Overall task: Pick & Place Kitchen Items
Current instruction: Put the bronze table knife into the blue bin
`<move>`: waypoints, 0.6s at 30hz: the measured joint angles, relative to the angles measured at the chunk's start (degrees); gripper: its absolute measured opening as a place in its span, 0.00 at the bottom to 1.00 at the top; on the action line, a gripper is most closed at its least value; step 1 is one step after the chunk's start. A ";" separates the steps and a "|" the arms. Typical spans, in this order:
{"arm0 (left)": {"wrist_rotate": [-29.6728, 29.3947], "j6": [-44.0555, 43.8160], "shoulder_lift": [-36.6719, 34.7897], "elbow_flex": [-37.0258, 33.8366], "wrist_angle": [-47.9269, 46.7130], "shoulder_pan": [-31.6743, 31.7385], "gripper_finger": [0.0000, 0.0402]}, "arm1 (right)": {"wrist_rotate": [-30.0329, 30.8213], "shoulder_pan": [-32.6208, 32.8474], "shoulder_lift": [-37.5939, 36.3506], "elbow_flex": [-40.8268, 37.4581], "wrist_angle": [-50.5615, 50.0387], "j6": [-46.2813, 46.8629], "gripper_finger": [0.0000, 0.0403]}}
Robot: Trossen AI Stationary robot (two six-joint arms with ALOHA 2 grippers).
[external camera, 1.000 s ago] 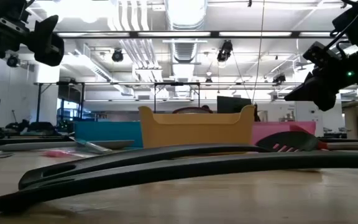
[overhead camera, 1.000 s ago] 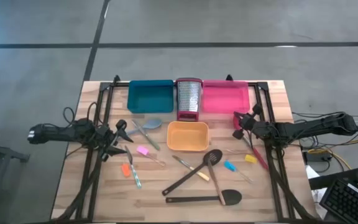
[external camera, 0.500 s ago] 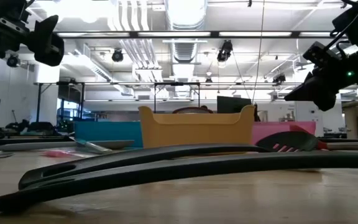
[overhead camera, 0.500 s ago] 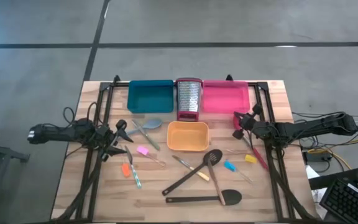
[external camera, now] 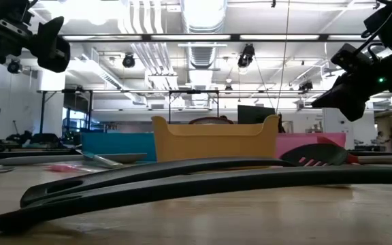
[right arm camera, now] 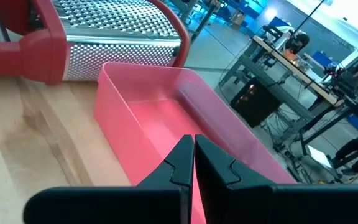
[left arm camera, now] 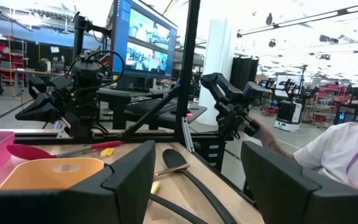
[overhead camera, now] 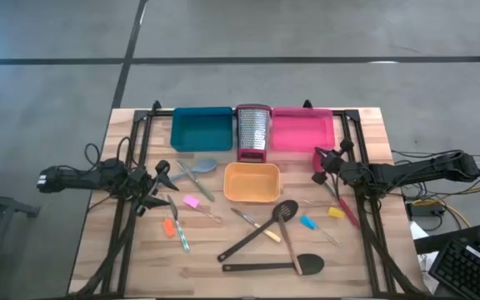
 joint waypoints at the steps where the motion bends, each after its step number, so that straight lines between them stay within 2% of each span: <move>1: 0.00 -0.01 0.01 0.01 -0.01 -0.01 0.61 | 0.00 0.00 0.00 0.00 0.00 0.06 0.02; 7: 0.00 0.01 0.01 0.01 0.00 0.00 0.61 | -0.21 -0.02 0.00 0.00 0.11 -4.35 0.02; 9: 0.00 0.01 0.00 0.01 -0.01 0.00 0.61 | -2.63 -0.04 0.00 0.00 0.52 -4.90 0.02; 12: 0.00 0.00 0.00 0.00 -0.01 0.01 0.61 | -12.64 -0.02 0.02 -0.02 6.56 -4.94 0.02; 18: 0.00 -0.28 0.02 0.01 -0.49 0.00 0.61 | -42.63 0.00 0.36 0.13 34.28 -7.17 0.02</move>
